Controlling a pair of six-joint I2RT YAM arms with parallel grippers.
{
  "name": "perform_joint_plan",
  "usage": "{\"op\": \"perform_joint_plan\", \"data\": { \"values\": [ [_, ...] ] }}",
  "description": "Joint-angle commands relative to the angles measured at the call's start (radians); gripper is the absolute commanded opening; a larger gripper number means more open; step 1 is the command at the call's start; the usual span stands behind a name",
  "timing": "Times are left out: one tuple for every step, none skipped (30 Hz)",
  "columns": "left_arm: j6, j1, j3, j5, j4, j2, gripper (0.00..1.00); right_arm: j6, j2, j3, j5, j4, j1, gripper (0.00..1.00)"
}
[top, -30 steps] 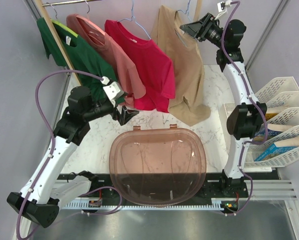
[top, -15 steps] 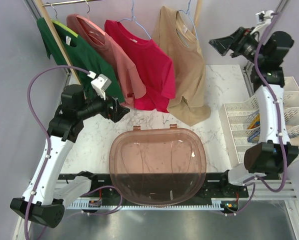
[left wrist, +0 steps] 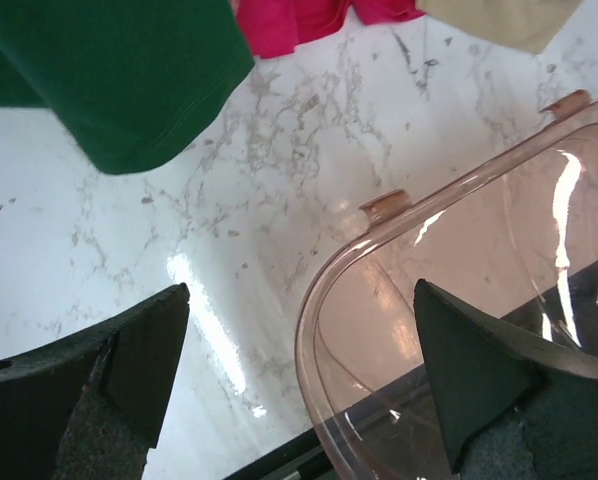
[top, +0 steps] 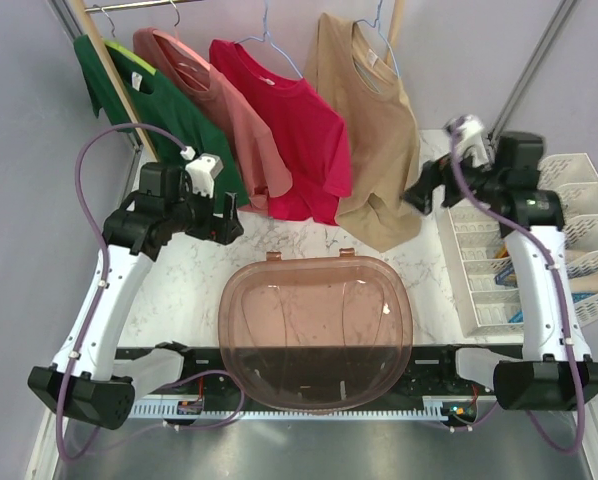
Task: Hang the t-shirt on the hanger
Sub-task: Reset both arms
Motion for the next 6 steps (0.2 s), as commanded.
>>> {"op": "perform_joint_plan", "data": {
  "values": [
    [-0.003,0.003,-0.011,-0.106,-0.028,-0.034,0.99,-0.198,-0.036,-0.152,0.179,-0.155,0.175,0.98],
    [0.000,0.002,-0.013,-0.122,-0.025,-0.034,0.99,-0.192,-0.039,-0.162,0.187,-0.141,0.201,0.98],
    [0.001,0.002,-0.010,-0.132,-0.025,-0.032,0.99,-0.190,-0.042,-0.169,0.198,-0.141,0.209,0.98],
    [0.008,0.000,-0.008,-0.139,-0.025,-0.031,0.99,-0.192,-0.042,-0.179,0.203,-0.141,0.215,0.98],
    [0.015,0.002,-0.005,-0.147,-0.024,-0.031,0.99,-0.195,-0.047,-0.183,0.204,-0.144,0.222,0.98],
    [0.021,0.000,0.004,-0.153,-0.022,-0.034,0.99,-0.201,-0.059,-0.188,0.213,-0.146,0.226,0.98]
  ]
}}
